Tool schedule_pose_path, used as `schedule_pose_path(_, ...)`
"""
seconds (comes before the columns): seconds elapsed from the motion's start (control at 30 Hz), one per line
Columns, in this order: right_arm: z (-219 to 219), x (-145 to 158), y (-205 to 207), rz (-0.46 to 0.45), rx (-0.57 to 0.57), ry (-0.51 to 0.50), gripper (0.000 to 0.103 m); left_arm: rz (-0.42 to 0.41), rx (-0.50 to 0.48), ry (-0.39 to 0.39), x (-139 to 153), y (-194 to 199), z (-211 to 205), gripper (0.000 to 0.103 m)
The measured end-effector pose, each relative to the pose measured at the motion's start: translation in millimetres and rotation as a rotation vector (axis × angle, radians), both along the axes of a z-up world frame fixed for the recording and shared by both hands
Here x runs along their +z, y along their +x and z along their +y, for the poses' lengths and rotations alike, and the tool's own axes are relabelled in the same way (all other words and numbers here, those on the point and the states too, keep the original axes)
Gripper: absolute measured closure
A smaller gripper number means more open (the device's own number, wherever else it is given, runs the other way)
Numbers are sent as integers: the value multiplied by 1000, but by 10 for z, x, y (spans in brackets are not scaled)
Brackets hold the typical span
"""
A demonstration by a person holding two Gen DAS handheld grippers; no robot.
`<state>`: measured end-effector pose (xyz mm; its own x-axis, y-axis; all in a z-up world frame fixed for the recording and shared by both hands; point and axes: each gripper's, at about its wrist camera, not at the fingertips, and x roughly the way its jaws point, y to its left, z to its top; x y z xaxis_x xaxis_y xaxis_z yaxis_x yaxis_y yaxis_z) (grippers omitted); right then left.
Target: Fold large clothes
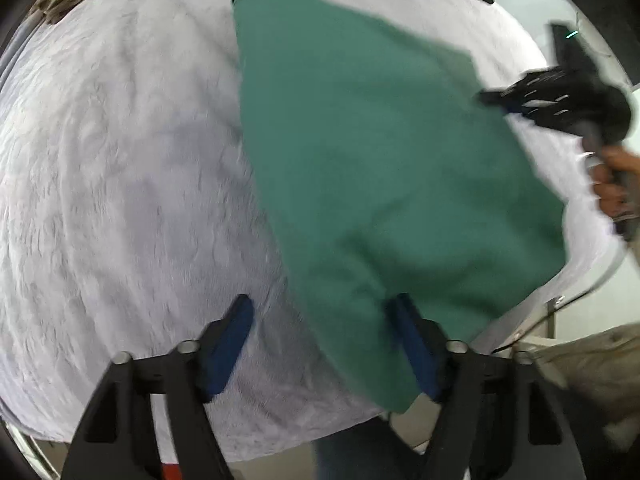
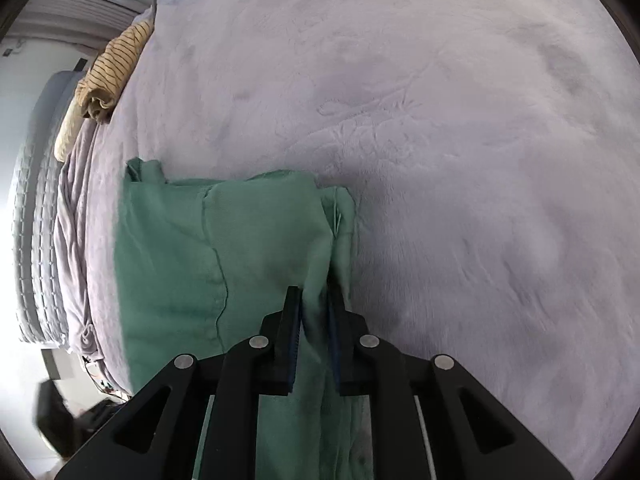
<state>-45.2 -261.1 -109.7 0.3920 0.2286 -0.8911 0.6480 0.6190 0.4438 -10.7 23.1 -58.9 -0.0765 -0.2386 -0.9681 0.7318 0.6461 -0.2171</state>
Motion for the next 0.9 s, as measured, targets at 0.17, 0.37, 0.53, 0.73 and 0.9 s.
schedule_pose_path(0.17, 473, 434, -478, -15, 115, -86, 86, 13, 42, 3, -80, 16, 78, 19)
schedule_pose_path(0.37, 1099, 410, -713, 43, 242, -11, 86, 61, 73, 17, -124, 110, 129, 19)
schedule_pose_path(0.53, 1113, -84, -906, 215, 242, -16, 93, 84, 101, 33, -186, 183, 140, 19)
schedule_pose_path(0.73, 1092, -236, -783, 248, 261, -2, 95, 71, 116, 77, -145, 187, 131, 19)
schedule_pose_path(0.9, 1116, -211, -736, 266, 298, -9, 95, 71, 143, 112, -145, 180, 73, 19)
